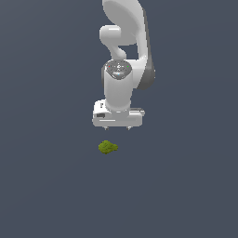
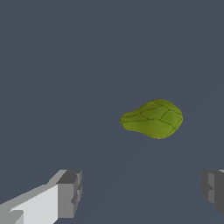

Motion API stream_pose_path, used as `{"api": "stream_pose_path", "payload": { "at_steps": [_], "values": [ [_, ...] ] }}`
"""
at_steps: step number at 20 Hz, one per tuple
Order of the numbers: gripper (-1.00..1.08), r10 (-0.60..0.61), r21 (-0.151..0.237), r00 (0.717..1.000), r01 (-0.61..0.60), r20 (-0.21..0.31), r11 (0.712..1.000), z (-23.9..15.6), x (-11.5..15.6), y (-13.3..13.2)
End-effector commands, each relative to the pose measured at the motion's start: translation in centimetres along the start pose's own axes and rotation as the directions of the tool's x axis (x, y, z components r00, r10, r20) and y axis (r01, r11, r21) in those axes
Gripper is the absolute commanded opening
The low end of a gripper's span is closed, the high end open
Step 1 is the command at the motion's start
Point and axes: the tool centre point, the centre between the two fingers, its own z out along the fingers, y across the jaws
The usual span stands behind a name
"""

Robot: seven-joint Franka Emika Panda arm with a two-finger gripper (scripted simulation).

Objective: Pick up the object and move it to a goal position.

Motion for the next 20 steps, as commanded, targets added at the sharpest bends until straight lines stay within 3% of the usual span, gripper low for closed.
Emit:
{"api": "stream_pose_path", "payload": {
  "at_steps": [1, 11, 20],
  "values": [
    [1.00, 0.000, 0.000, 1.000, 0.000, 0.000, 1.000, 0.0, 0.0, 0.0],
    [1.00, -0.064, 0.012, 0.998, 0.064, -0.017, 0.998, -1.5, 0.6, -2.4],
    [1.00, -0.088, 0.010, 0.996, 0.088, -0.016, 0.996, -1.3, 0.7, -2.2]
  ]
}}
